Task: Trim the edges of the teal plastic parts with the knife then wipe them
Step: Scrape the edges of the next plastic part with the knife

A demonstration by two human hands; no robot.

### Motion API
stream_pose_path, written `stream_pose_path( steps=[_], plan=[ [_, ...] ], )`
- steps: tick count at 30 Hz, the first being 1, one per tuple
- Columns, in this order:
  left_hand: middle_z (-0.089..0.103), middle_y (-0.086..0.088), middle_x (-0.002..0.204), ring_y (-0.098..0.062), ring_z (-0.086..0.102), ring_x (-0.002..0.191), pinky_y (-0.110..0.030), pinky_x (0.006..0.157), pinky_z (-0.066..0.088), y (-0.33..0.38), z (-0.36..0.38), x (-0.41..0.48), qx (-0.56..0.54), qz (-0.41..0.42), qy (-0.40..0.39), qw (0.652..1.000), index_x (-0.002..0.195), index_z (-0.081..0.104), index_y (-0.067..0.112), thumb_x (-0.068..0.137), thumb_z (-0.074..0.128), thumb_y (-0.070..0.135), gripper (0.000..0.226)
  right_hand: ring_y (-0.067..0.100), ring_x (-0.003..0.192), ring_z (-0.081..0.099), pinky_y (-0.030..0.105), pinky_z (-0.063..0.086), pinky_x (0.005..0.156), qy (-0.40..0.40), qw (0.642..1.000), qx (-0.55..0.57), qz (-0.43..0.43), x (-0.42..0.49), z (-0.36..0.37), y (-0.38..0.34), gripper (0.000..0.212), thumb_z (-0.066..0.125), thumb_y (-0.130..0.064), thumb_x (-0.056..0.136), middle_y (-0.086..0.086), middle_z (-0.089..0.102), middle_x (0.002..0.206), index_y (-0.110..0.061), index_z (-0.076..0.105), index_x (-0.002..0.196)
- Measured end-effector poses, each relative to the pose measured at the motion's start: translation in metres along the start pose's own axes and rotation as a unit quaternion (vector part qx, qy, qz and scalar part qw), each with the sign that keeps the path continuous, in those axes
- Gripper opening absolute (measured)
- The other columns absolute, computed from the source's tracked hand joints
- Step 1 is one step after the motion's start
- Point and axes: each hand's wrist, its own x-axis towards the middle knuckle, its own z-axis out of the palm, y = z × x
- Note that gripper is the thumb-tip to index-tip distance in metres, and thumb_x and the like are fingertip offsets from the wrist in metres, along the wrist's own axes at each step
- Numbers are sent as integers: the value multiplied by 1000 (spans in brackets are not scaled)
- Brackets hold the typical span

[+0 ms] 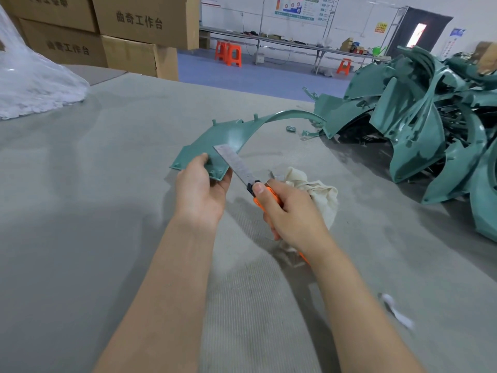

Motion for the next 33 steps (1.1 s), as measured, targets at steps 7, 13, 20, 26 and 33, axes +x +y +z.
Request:
stream_pose_path(
  steps=[7,13,20,26,33],
  plan=[
    [61,-14,96,-18,61,75,-21,53,56,-2,1,3,-35,-33,-12,999,113,55,-2,96,40,-4,23,16,42,47,40,50,41,-15,1000,20,6,0,-1,0,41,47,-47,97,3,45,54,-19,48,67],
    [57,-9,88,-19,57,73,-24,61,55,-1,2,1,-30,-56,-15,998,88,55,5,95,40,-3,18,13,42,45,39,48,45,-58,998,10,-7,-3,1,-5,38,47,-46,97,-4,43,50,-34,48,61],
    [59,-15,99,-25,58,88,-26,58,57,5,-2,4,-119,-86,-37,988,101,55,-2,96,38,-4,18,10,45,44,43,47,54,-87,996,11,-21,-4,1,-7,37,47,-48,96,-1,46,50,-29,50,65],
    [62,-16,86,-20,64,65,-24,48,55,3,1,4,-115,-59,-8,992,99,55,-4,97,37,-4,18,12,42,43,33,43,43,8,997,71,12,-1,-1,-2,41,45,-50,94,-8,44,47,-19,46,67],
    [62,-19,95,-24,64,76,-23,49,55,2,2,0,-118,-64,-27,991,109,54,-7,97,36,-6,22,20,45,46,46,47,46,9,999,31,9,-1,0,-3,44,45,-50,94,3,43,52,-19,44,64]
  ],
)
